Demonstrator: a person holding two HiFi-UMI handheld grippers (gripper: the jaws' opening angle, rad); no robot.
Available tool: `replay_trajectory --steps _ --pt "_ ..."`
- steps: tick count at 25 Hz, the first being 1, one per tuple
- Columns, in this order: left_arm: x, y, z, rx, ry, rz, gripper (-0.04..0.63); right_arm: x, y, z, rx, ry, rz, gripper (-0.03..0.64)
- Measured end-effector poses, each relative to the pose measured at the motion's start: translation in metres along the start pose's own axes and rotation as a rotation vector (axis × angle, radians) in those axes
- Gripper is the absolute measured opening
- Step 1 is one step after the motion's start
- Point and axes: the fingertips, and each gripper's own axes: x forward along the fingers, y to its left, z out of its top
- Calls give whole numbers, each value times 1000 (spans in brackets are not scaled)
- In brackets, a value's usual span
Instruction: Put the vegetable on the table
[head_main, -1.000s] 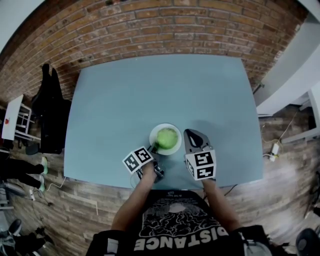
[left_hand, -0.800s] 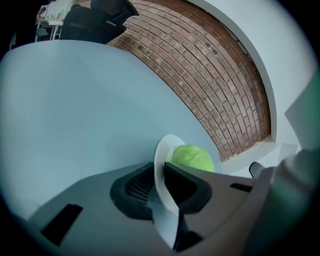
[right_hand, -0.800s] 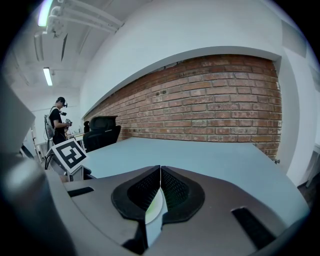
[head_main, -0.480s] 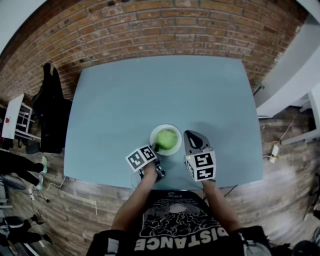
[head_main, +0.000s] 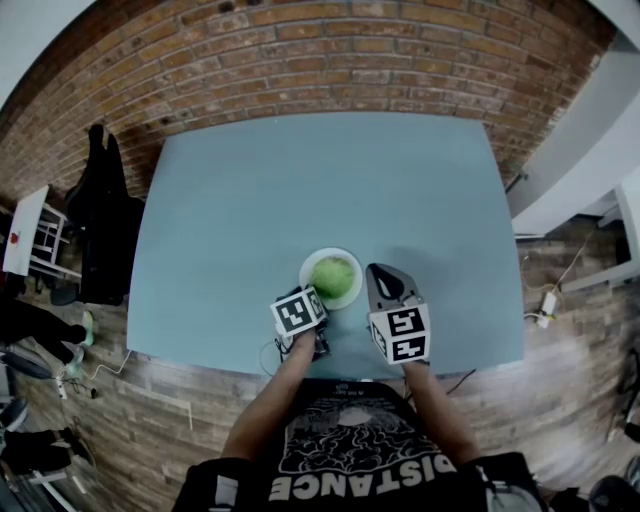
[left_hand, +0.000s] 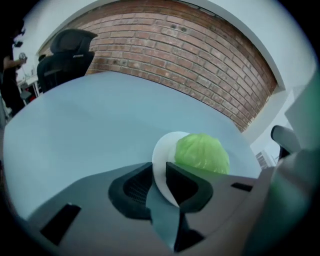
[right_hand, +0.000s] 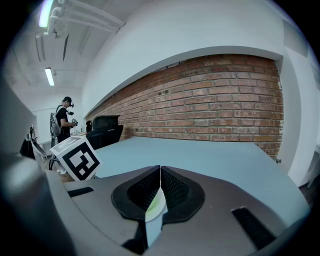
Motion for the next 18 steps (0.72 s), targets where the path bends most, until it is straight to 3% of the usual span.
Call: replay_trajectory --steps 3,11,15,18 --pt "0 3 2 80 -19 43 72 -1 2 0 -1 -6 4 9" --pt "-24 -1 26 153 -173 37 72 -6 10 -4 1 3 22 9" --pt "-44 -20 30 126 -215 -56 71 -8 20 -4 5 -9 48 9" --pt "-61 -31 31 144 -262 -92 0 -11 26 -5 6 -9 65 9"
